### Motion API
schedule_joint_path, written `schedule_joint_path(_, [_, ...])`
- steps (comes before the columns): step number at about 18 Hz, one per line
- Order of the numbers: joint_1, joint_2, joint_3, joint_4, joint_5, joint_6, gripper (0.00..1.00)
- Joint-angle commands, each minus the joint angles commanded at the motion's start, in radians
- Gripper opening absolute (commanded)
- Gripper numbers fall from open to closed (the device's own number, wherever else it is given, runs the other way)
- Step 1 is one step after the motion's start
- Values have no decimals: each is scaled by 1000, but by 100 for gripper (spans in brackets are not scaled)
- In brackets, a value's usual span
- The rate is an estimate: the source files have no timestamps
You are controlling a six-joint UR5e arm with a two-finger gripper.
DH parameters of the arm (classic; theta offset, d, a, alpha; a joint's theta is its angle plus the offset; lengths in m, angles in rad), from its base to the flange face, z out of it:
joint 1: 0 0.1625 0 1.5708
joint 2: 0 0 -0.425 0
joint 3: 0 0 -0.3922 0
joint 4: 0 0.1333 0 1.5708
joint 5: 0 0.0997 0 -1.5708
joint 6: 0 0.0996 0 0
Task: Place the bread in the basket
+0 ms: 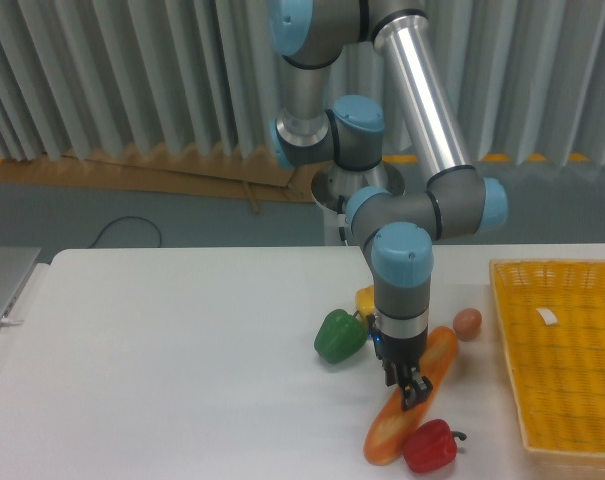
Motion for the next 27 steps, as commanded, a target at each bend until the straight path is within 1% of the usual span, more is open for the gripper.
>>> schedule_joint_path(2, [3, 3, 8, -2, 5, 8, 100])
schedule_joint_path(4, [24, 20, 17, -2, -3, 17, 100])
schedule_joint_path(6, [41, 20, 31, -5, -3, 20, 100])
schedule_joint_path(10, [69, 6, 28, -3, 2, 63, 100])
schedule_joint_path(17, [60, -8, 23, -2, 9, 52, 100])
schedule_joint_path(23, [40, 6, 20, -5, 9, 28, 100])
schedule_joint_path(25, [32, 14, -7, -2, 8, 29, 100])
schedule_joint_path(27, [34, 15, -6, 0, 8, 31, 100])
